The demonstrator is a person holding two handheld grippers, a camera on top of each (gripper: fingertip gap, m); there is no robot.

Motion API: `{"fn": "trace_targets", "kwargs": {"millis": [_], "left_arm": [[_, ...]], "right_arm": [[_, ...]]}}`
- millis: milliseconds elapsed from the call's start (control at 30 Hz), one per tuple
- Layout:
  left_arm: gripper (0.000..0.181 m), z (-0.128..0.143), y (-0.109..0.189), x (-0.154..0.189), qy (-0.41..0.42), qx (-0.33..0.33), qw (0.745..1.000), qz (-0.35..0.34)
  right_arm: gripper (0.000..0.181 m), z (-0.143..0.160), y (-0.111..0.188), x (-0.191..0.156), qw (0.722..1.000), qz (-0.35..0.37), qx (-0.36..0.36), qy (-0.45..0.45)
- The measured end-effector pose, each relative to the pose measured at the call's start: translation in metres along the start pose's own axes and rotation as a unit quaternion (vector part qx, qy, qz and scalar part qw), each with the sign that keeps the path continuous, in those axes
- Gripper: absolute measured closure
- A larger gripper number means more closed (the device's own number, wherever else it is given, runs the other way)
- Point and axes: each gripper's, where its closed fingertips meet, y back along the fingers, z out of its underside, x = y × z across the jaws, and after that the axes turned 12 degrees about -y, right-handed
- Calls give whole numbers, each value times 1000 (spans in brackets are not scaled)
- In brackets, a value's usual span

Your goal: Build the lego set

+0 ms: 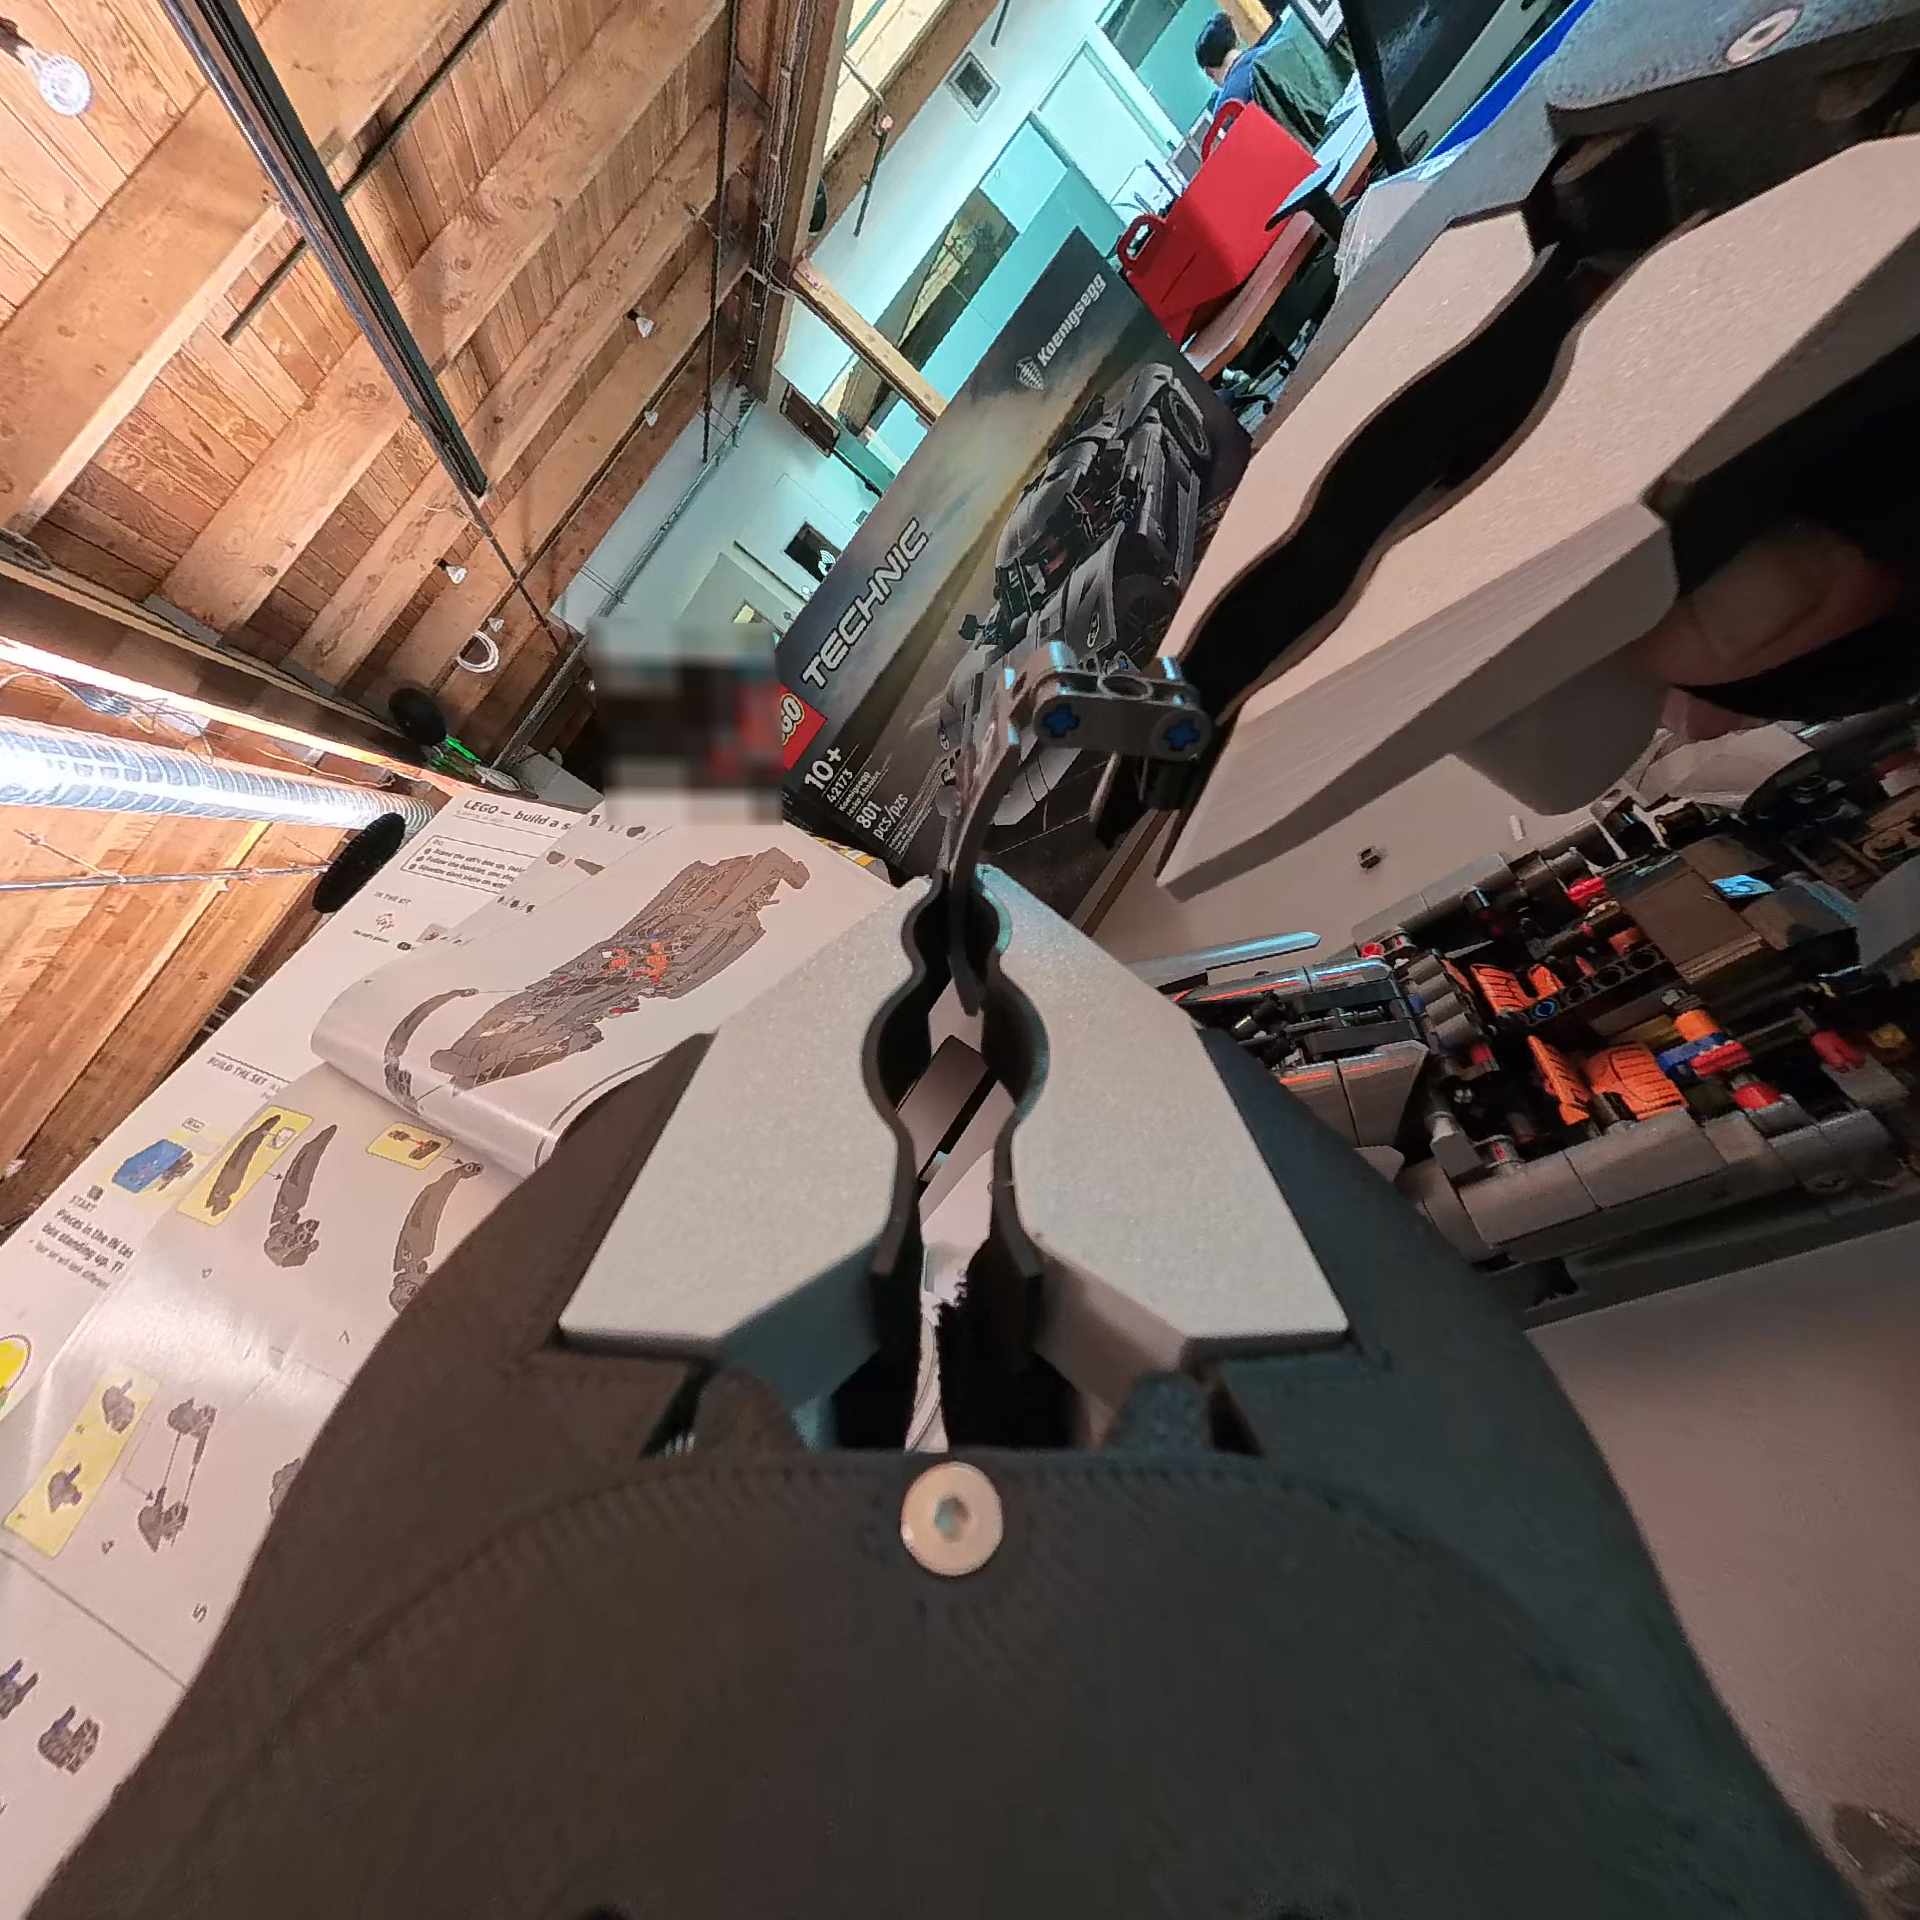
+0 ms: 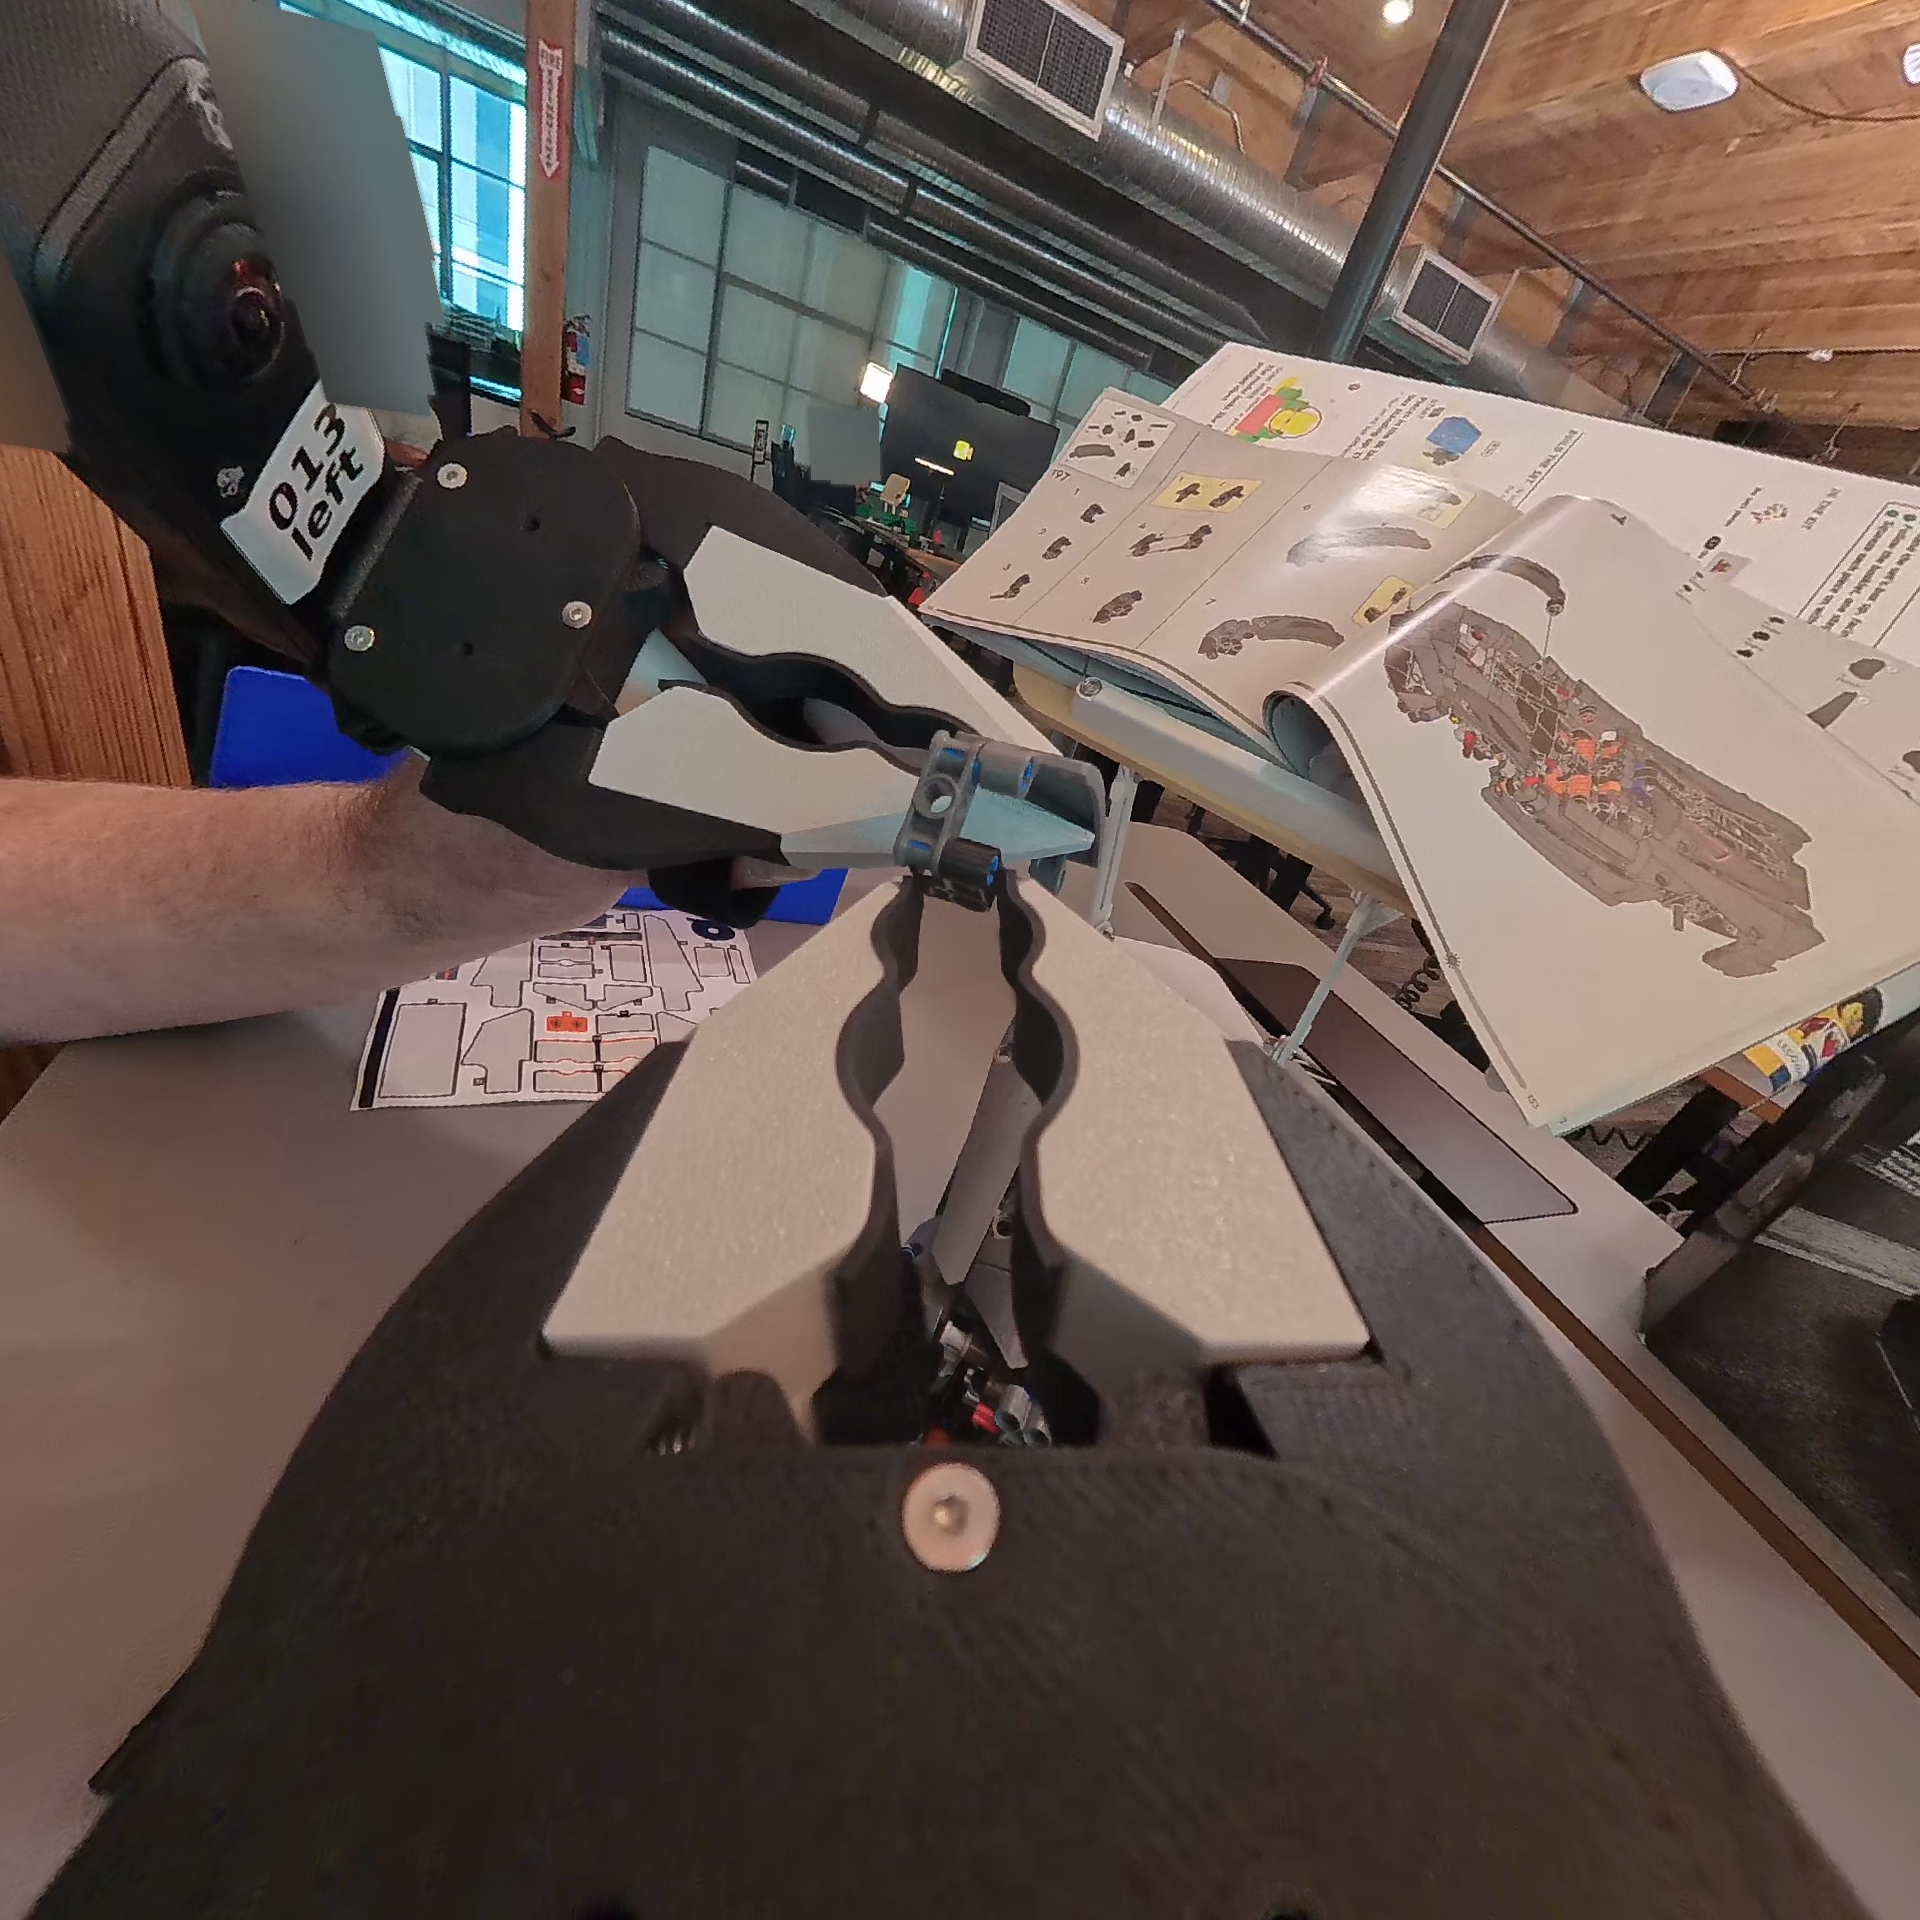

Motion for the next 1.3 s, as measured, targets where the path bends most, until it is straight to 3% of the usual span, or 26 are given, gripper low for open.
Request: {"fn": "trace_targets", "kwargs": {"millis": [600,767,1300], "left_arm": [[181,1,0,0,28,9,999,13],[181,-1,0,3,36,17,999,21],[181,3,-1,1,32,12,999,18]], "right_arm": [[159,0,-3,-2,1000,1,2,8],[168,-1,-2,-2,1000,-1,6,4],[171,1,1,-4,1000,-19,-12,-14]]}}
